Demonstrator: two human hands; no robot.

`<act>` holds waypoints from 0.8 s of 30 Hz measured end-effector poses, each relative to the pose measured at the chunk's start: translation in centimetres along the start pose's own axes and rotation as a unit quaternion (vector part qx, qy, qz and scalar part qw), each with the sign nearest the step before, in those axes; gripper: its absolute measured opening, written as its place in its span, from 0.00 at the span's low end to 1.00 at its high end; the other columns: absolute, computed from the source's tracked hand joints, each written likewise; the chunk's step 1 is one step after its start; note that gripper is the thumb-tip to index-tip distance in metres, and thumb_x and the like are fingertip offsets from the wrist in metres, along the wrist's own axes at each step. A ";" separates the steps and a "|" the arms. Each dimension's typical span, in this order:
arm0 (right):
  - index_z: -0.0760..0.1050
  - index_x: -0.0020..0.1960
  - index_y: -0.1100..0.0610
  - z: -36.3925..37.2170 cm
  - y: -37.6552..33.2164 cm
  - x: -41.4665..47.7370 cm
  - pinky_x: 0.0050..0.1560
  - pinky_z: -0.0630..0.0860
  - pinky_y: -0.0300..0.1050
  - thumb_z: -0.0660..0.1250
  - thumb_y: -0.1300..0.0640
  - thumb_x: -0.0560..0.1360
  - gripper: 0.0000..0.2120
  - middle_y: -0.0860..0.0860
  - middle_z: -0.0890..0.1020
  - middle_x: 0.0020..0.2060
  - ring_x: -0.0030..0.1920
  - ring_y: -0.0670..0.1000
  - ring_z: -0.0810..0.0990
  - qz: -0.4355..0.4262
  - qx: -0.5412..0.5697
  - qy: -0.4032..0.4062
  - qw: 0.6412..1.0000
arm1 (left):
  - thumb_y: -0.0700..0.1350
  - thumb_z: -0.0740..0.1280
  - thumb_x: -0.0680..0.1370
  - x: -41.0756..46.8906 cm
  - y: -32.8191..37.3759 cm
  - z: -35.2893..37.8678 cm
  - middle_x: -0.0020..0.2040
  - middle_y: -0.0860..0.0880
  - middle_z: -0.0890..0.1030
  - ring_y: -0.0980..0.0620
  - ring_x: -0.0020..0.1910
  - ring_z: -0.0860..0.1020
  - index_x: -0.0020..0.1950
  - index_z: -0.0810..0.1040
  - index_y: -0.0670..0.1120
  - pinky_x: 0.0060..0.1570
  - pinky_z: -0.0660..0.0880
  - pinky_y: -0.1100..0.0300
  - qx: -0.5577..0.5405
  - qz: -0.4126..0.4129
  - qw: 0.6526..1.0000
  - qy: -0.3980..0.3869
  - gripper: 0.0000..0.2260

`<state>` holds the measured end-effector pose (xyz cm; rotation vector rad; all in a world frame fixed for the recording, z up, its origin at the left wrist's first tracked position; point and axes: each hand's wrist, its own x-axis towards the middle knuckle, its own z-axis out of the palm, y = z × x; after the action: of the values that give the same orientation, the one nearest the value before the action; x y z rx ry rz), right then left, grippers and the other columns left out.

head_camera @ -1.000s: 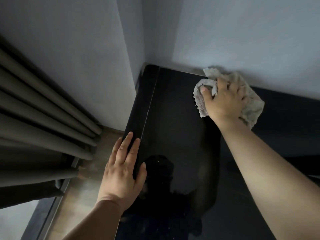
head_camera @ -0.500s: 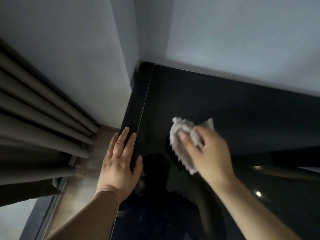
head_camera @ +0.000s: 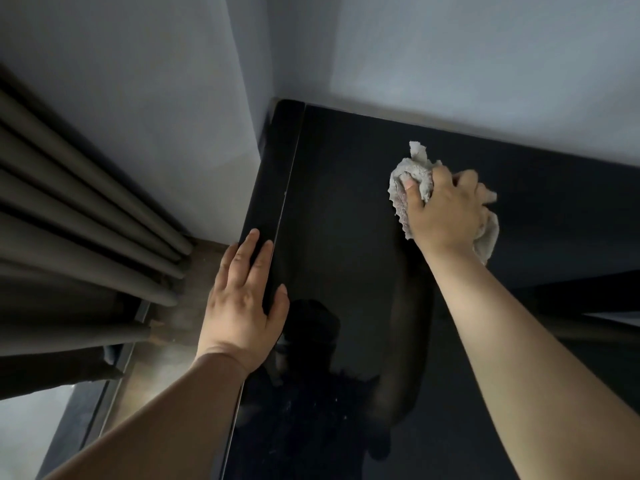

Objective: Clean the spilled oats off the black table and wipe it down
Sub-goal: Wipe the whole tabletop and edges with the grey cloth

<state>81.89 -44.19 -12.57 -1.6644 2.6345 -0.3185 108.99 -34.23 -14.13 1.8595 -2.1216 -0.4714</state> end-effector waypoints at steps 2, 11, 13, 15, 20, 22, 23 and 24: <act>0.72 0.61 0.54 -0.4 -0.5 -1.5 0.48 0.72 0.55 0.55 0.38 0.78 0.23 0.58 0.73 0.54 0.54 0.60 0.74 -0.047 0.004 0.003 0.999 | 0.56 0.52 0.77 -0.1 0.0 0.0 0.77 0.50 0.57 0.45 0.76 0.56 0.76 0.61 0.47 0.71 0.54 0.55 0.000 -0.005 1.000 -0.008 0.28; 0.76 0.48 0.53 -2.6 -0.1 -18.9 0.32 0.71 0.43 0.64 0.44 0.77 0.13 0.48 0.73 0.38 0.35 0.49 0.73 -0.200 0.067 -0.011 0.977 | 0.52 0.56 0.79 -0.2 0.1 -0.3 0.77 0.48 0.56 0.44 0.76 0.55 0.75 0.62 0.46 0.74 0.55 0.51 -0.022 -0.009 1.000 -0.015 0.25; 0.76 0.44 0.51 -4.1 0.5 -20.9 0.30 0.72 0.42 0.66 0.42 0.75 0.12 0.43 0.72 0.36 0.32 0.44 0.71 -0.196 0.134 -0.048 0.970 | 0.51 0.58 0.80 -0.2 0.2 -0.3 0.78 0.49 0.55 0.45 0.76 0.54 0.76 0.61 0.47 0.74 0.55 0.51 -0.023 -0.010 1.000 -0.017 0.25; 0.76 0.47 0.50 -5.3 0.8 -20.5 0.31 0.74 0.43 0.65 0.41 0.74 0.12 0.43 0.73 0.38 0.33 0.44 0.74 -0.167 0.197 -0.047 0.965 | 0.51 0.58 0.80 -0.1 0.3 -0.2 0.78 0.50 0.54 0.46 0.76 0.53 0.76 0.59 0.47 0.74 0.52 0.53 -0.023 -0.011 0.999 -0.022 0.26; 0.72 0.60 0.51 -3.7 -0.9 -12.2 0.36 0.74 0.46 0.66 0.45 0.75 0.16 0.52 0.74 0.51 0.42 0.50 0.76 -0.070 0.153 0.056 0.984 | 0.52 0.58 0.80 0.0 0.5 -0.2 0.78 0.50 0.53 0.46 0.76 0.52 0.76 0.59 0.47 0.74 0.53 0.53 -0.026 -0.015 0.999 -0.018 0.26; 0.75 0.55 0.52 -1.6 -1.6 -11.6 0.36 0.76 0.50 0.66 0.48 0.76 0.12 0.53 0.74 0.47 0.42 0.54 0.77 -0.056 0.101 0.054 0.992 | 0.52 0.58 0.80 0.0 0.5 -0.1 0.78 0.51 0.53 0.46 0.76 0.52 0.76 0.59 0.48 0.74 0.54 0.52 -0.029 -0.016 0.999 -0.015 0.26; 0.76 0.51 0.53 -0.8 -1.8 -12.5 0.35 0.75 0.48 0.67 0.49 0.75 0.09 0.53 0.75 0.44 0.40 0.55 0.77 -0.064 0.078 0.074 0.992 | 0.53 0.58 0.80 0.0 0.4 0.0 0.78 0.51 0.53 0.46 0.76 0.53 0.76 0.59 0.48 0.73 0.54 0.52 -0.030 -0.015 0.999 -0.013 0.26; 0.77 0.48 0.53 -0.6 -1.9 -14.0 0.33 0.71 0.45 0.67 0.50 0.75 0.07 0.53 0.75 0.42 0.39 0.54 0.76 -0.078 0.066 0.096 0.990 | 0.53 0.58 0.80 0.0 0.4 0.0 0.78 0.51 0.54 0.46 0.76 0.53 0.76 0.59 0.47 0.73 0.54 0.52 -0.030 -0.012 0.999 -0.011 0.26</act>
<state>89.57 -32.36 -13.04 -1.8855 2.5473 -0.6713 108.67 -34.19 -14.00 1.8574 -2.0774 -0.5583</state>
